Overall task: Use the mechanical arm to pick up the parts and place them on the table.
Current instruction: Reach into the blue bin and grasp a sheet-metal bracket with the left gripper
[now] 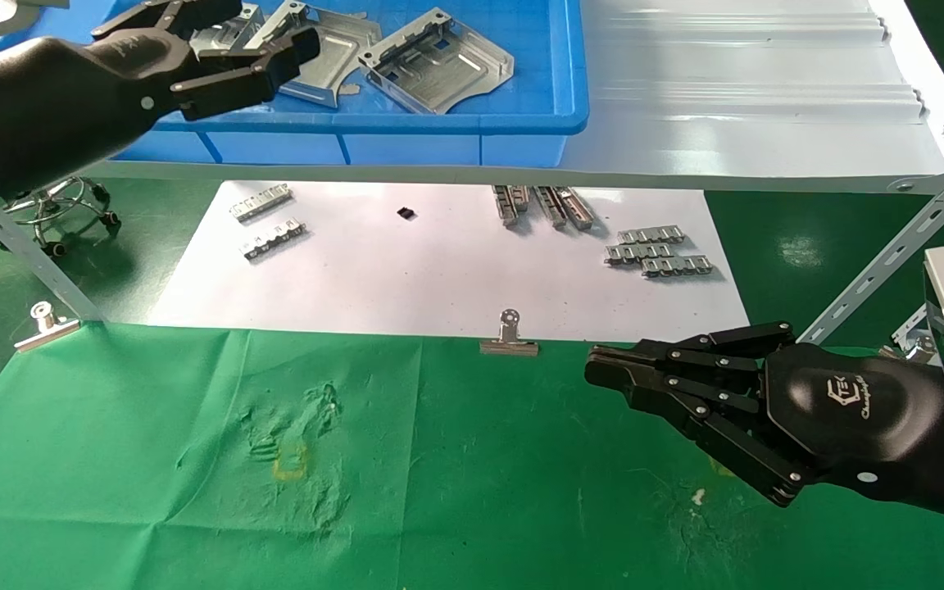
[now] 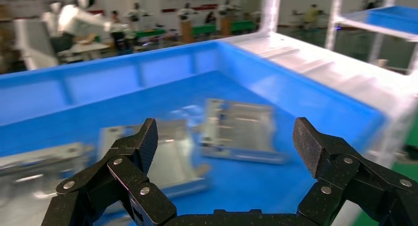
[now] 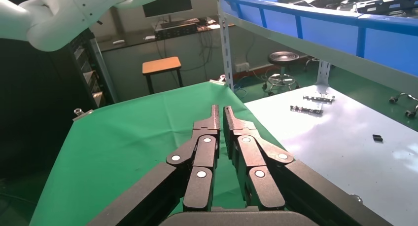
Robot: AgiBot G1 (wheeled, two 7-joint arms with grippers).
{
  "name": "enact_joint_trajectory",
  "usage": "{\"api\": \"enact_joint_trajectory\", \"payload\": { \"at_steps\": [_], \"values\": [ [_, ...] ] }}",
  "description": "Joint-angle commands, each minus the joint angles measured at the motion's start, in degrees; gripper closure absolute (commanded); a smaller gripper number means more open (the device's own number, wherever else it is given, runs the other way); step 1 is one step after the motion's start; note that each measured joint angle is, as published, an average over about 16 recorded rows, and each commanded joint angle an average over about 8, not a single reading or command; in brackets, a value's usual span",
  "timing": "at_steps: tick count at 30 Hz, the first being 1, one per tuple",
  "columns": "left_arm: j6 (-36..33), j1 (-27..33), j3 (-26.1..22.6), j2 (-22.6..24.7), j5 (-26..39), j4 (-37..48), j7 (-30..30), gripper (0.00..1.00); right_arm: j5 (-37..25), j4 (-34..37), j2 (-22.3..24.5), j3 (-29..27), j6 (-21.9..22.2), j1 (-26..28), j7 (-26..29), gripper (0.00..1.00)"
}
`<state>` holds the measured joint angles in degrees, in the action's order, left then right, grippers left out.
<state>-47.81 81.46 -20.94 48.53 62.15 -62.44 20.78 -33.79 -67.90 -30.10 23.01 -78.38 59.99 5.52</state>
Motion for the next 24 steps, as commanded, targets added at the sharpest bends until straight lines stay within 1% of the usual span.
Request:
{"api": "enact_joint_trajectory", "payload": {
  "at_steps": [1, 12, 24],
  "values": [
    [1.9, 1.6, -0.7, 0.9, 1.7, 2.0, 0.5, 0.0, 0.0, 0.0, 0.0, 0.0, 0.0, 0.0, 0.0, 1.0],
    [3.9, 12.3, -6.7, 2.7, 12.0, 14.0, 6.7, 0.0, 0.0, 0.0, 0.0, 0.0, 0.0, 0.0, 0.0, 1.0],
    [7.7, 18.9, -10.3, 4.2, 19.6, 22.1, 12.0, 0.0, 0.0, 0.0, 0.0, 0.0, 0.0, 0.0, 0.0, 1.0]
  ]
}}
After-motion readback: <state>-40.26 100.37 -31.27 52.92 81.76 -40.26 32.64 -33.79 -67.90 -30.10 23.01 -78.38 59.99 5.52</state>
